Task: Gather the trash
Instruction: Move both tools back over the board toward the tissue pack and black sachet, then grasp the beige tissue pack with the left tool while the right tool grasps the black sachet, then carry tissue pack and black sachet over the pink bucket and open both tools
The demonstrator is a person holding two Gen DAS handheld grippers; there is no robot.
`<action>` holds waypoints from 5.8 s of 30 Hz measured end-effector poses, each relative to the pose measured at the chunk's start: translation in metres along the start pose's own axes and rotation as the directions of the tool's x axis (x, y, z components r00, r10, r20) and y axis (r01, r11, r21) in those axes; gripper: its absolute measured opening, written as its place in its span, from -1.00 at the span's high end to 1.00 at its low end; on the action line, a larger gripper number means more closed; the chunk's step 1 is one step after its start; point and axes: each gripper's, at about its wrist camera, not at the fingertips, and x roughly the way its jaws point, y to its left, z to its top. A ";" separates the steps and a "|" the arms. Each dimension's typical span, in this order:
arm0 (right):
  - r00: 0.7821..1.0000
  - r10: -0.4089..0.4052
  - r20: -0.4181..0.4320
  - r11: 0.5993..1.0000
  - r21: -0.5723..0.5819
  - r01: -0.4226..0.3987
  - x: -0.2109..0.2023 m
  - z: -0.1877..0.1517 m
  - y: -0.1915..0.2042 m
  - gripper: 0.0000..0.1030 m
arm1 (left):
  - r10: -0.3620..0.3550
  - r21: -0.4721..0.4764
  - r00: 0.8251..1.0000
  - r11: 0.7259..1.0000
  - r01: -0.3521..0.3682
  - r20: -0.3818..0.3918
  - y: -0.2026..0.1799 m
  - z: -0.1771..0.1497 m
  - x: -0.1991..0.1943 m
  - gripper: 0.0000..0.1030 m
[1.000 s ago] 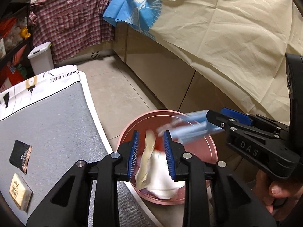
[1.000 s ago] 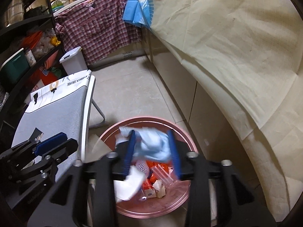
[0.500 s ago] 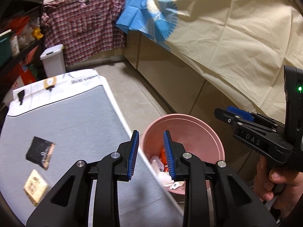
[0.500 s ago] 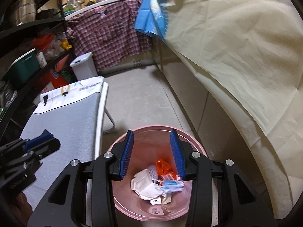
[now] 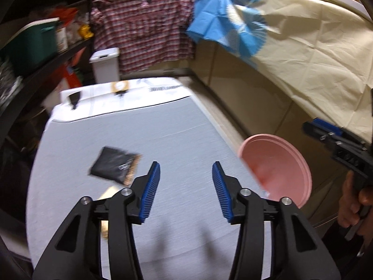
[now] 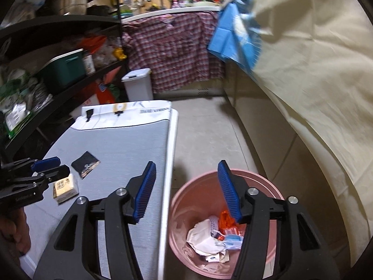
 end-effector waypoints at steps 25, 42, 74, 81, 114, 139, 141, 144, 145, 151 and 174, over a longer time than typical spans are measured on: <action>0.976 0.198 -0.090 0.971 -0.116 -0.208 0.031 -0.012 0.089 -0.56 | 0.017 -0.074 0.980 0.997 -0.033 -0.200 0.100 -0.048 0.043 -0.38; 0.943 0.281 -0.179 0.938 -0.154 -0.309 0.092 -0.011 0.145 -0.56 | 0.056 -0.117 0.975 0.990 -0.083 -0.216 0.128 -0.048 0.045 -0.02; 0.863 0.290 -0.413 0.819 -0.360 -0.447 0.208 -0.017 0.248 -0.65 | 0.129 -0.307 0.965 0.931 -0.197 -0.228 0.178 -0.044 0.036 0.21; 0.872 0.301 -0.386 0.814 -0.373 -0.446 0.200 -0.018 0.244 -0.10 | 0.132 -0.303 0.965 0.932 -0.199 -0.228 0.178 -0.045 0.036 0.21; 0.927 0.295 -0.231 0.897 -0.266 -0.352 0.046 0.031 0.138 0.03 | 0.147 -0.203 0.980 0.964 -0.172 -0.134 0.139 -0.028 0.000 0.65; 0.984 0.158 -0.078 0.983 -0.085 -0.164 -0.026 0.000 0.018 0.02 | 0.129 -0.130 0.991 0.983 -0.131 -0.025 0.062 -0.005 -0.028 0.65; 0.990 0.123 -0.064 0.988 -0.083 -0.128 -0.027 0.000 0.010 0.02 | 0.123 -0.123 0.992 0.985 -0.125 -0.022 0.055 -0.003 -0.028 0.65; 0.993 0.100 -0.061 0.993 -0.053 -0.104 -0.027 -0.002 -0.003 0.02 | 0.113 -0.107 0.993 0.988 -0.115 -0.018 0.043 -0.001 -0.027 0.65; 0.994 0.088 -0.062 0.995 -0.049 -0.091 -0.026 -0.003 -0.008 0.02 | 0.109 -0.103 0.994 0.988 -0.110 -0.018 0.039 0.000 -0.026 0.65; 0.997 0.047 -0.057 0.999 -0.017 -0.048 -0.026 -0.003 -0.027 0.02 | 0.079 -0.078 0.997 0.994 -0.080 -0.007 0.015 0.005 -0.023 0.65; 0.995 -0.059 -0.083 0.995 0.073 0.065 -0.020 -0.009 -0.075 0.01 | -0.056 0.008 0.998 0.998 0.056 0.017 -0.072 0.027 -0.004 0.65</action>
